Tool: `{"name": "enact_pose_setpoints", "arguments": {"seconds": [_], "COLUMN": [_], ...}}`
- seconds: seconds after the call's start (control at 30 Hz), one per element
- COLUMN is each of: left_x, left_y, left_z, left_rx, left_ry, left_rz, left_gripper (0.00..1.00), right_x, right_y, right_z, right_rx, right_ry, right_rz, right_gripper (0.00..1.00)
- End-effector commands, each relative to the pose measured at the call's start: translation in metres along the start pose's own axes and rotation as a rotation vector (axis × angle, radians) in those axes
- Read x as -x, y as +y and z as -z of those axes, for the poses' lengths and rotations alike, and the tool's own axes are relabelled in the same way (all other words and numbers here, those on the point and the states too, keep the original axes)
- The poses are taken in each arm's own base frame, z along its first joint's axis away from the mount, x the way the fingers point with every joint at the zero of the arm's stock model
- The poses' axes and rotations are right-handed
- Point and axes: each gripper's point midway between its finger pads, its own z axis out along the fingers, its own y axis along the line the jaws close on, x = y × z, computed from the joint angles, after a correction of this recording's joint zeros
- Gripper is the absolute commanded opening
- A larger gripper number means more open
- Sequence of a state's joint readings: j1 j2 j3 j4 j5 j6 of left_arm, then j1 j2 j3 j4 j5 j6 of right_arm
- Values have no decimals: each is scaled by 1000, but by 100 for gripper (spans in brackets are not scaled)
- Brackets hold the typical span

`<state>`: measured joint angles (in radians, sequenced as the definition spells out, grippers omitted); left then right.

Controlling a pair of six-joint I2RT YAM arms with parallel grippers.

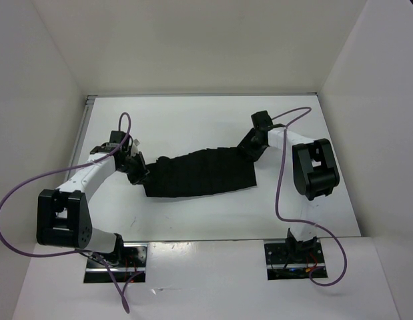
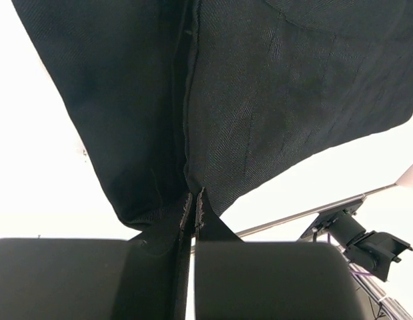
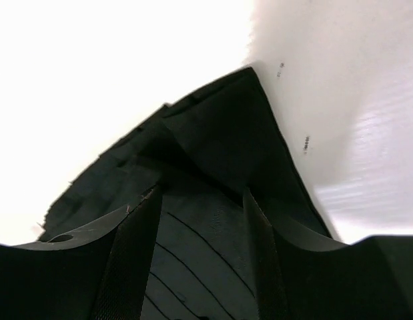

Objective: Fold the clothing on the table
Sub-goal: Fold the skirt

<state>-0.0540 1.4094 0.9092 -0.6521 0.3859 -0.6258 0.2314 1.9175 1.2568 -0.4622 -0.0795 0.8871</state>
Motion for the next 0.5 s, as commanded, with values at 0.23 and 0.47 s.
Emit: {"name": "enact_pose_setpoints", "arguments": {"seconds": [0.23,0.47], "left_x": [-7,-6], "left_y": [5,8], "left_z": [0,2], "left_rx": [16,32], "left_ry": [30,21], "left_rz": [-31,-31], "left_gripper": [0,0], "right_x": [21,27], "right_y": [24,5], "right_z": [-13,-24], "right_rx": [74,42], "right_ry": [-83,-127], "right_rz": [-60,-149], "right_gripper": [58,60]}}
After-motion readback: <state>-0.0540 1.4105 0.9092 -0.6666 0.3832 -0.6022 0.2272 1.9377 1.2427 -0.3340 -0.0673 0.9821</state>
